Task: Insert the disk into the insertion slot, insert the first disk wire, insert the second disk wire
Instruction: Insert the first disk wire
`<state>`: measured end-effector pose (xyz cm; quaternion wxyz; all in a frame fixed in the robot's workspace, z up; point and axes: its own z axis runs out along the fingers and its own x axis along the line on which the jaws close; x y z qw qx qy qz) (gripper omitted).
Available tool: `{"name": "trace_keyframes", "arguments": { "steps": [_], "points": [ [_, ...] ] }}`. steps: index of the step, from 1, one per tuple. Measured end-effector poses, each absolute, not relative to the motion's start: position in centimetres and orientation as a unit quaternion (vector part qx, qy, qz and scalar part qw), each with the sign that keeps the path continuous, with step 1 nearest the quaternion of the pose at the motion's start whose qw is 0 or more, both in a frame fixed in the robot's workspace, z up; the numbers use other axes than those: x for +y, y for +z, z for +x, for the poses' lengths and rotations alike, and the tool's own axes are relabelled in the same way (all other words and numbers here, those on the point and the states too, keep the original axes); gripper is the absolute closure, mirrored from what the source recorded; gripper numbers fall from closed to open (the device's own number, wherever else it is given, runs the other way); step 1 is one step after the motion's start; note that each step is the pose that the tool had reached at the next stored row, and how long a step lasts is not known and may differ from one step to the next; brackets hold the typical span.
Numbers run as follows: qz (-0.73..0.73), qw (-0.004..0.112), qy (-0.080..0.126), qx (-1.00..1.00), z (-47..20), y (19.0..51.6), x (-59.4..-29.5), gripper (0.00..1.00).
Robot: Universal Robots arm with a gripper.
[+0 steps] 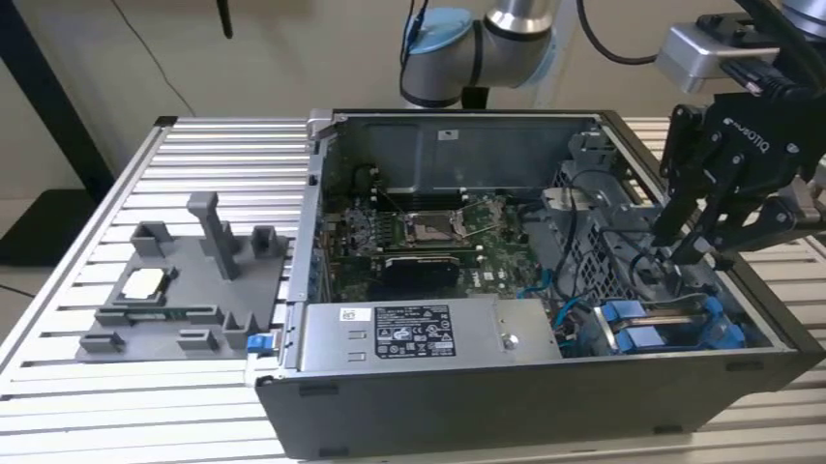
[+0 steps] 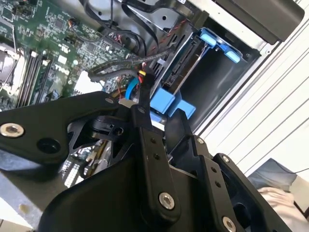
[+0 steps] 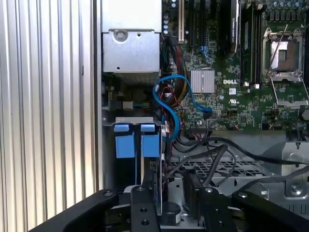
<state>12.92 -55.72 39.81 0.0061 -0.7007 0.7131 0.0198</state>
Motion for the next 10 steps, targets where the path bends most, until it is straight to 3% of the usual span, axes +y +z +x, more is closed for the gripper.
{"name": "trace_keyframes", "arguments": {
  "steps": [5, 10],
  "points": [
    [-0.701, 0.009, 0.023, 0.713, 13.11, 39.66, -55.59, 0.6],
    [-0.7, 0.028, 0.042, 0.712, 13.3, 39.41, -55.37, 0.6]
  ]
}}
